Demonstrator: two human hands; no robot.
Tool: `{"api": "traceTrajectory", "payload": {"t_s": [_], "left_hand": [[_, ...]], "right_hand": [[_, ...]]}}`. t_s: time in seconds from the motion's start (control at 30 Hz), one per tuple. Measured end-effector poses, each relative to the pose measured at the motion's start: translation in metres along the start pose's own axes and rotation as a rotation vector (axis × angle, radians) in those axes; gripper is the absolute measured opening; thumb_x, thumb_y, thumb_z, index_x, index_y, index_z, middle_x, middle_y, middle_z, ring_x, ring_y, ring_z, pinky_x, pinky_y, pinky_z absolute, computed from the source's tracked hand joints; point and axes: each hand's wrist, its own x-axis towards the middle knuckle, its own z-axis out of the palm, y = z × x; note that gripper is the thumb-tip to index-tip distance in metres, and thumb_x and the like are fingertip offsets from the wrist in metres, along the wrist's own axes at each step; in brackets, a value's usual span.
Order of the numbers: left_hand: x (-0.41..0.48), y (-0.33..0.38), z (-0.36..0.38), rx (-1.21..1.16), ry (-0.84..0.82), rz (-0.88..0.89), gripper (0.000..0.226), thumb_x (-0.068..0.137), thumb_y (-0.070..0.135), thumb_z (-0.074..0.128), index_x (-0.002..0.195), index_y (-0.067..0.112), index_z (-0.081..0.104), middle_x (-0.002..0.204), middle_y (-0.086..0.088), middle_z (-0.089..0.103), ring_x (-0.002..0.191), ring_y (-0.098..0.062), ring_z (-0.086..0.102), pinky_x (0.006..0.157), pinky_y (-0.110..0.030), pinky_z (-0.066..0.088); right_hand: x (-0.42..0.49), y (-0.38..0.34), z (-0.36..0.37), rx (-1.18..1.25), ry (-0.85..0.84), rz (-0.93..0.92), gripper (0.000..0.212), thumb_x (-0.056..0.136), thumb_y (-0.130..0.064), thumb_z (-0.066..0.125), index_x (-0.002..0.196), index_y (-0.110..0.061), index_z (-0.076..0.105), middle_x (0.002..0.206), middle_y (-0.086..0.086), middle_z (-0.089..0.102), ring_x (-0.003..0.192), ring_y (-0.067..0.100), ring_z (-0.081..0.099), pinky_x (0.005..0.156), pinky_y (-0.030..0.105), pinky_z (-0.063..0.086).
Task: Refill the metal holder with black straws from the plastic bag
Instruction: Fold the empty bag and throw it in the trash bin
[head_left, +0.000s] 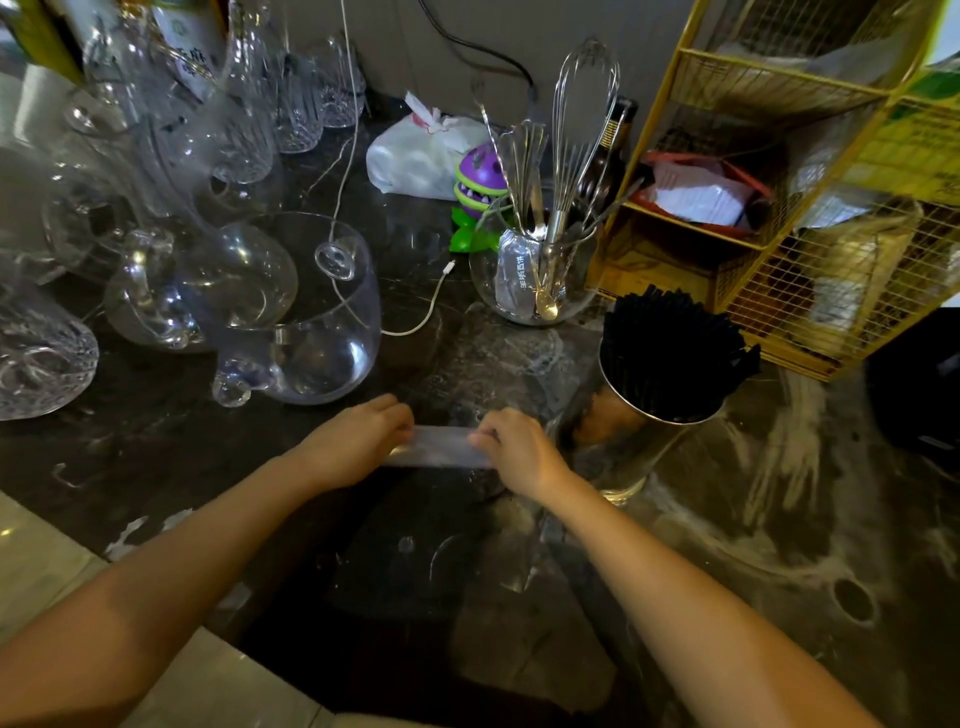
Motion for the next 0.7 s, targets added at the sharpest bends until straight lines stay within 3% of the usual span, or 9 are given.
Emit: {"api": "traceTrajectory", "payload": {"t_s": [0.17,0.27,0.37,0.43,0.47,0.57,0.7], "left_hand": [[0.018,-0.007,-0.004,0.008,-0.083,-0.068,0.023,0.089,0.022,0.045,0.106,0.013,0.057,0.114,-0.006,0.046,0.099,-0.023,0.054,0.089,-0.034,0.041],[0.028,-0.010,-0.010,0.057,-0.136,-0.056,0.022,0.087,0.024,0.049,0.104,0.015,0.060,0.115,-0.007,0.047,0.100,-0.021,0.051,0.093,-0.035,0.042],[0.034,-0.012,-0.014,0.044,-0.191,-0.019,0.014,0.084,0.022,0.053,0.095,0.017,0.061,0.106,0.000,0.048,0.095,-0.014,0.050,0.088,-0.030,0.043],[0.037,-0.011,-0.015,0.015,-0.218,-0.001,0.006,0.083,0.019,0.054,0.088,0.021,0.059,0.098,0.003,0.050,0.092,-0.014,0.052,0.082,-0.027,0.042],[0.037,-0.010,-0.015,-0.006,-0.221,-0.003,0.006,0.083,0.019,0.056,0.087,0.023,0.056,0.095,0.004,0.051,0.092,-0.016,0.054,0.080,-0.027,0.042],[0.040,-0.007,-0.015,-0.095,-0.250,-0.058,0.026,0.080,0.019,0.061,0.105,0.021,0.052,0.094,0.005,0.052,0.093,-0.015,0.054,0.082,-0.029,0.044],[0.044,-0.004,-0.015,-0.061,-0.316,-0.083,0.042,0.078,0.021,0.063,0.117,0.020,0.047,0.096,0.003,0.055,0.091,-0.014,0.053,0.082,-0.028,0.042]], "right_hand": [[0.012,-0.001,-0.002,-0.027,-0.032,0.062,0.025,0.089,-0.023,0.049,0.085,-0.002,0.064,0.095,0.020,0.064,0.095,0.028,0.056,0.084,0.038,0.044],[0.016,-0.004,-0.004,-0.031,-0.035,0.098,0.022,0.088,-0.025,0.051,0.082,-0.006,0.062,0.078,0.007,0.056,0.079,0.021,0.055,0.076,0.038,0.046],[0.016,-0.005,-0.004,-0.033,-0.040,0.129,0.015,0.085,-0.022,0.054,0.072,-0.015,0.055,0.071,0.000,0.051,0.075,0.019,0.053,0.071,0.035,0.045],[0.016,-0.005,-0.005,-0.044,-0.031,0.139,0.008,0.082,-0.021,0.058,0.084,-0.015,0.054,0.082,0.003,0.055,0.081,0.020,0.054,0.074,0.037,0.047],[0.015,-0.004,-0.006,-0.044,-0.033,0.146,0.015,0.081,-0.022,0.060,0.092,-0.014,0.055,0.090,0.005,0.057,0.087,0.021,0.055,0.078,0.038,0.048],[0.015,-0.003,-0.007,-0.048,-0.061,0.155,0.033,0.080,-0.023,0.063,0.110,-0.011,0.054,0.111,0.010,0.060,0.101,0.024,0.057,0.085,0.038,0.048],[0.013,-0.004,-0.007,-0.071,-0.126,0.141,0.033,0.081,-0.025,0.062,0.106,-0.004,0.059,0.109,0.013,0.063,0.101,0.026,0.058,0.083,0.037,0.047]]}}
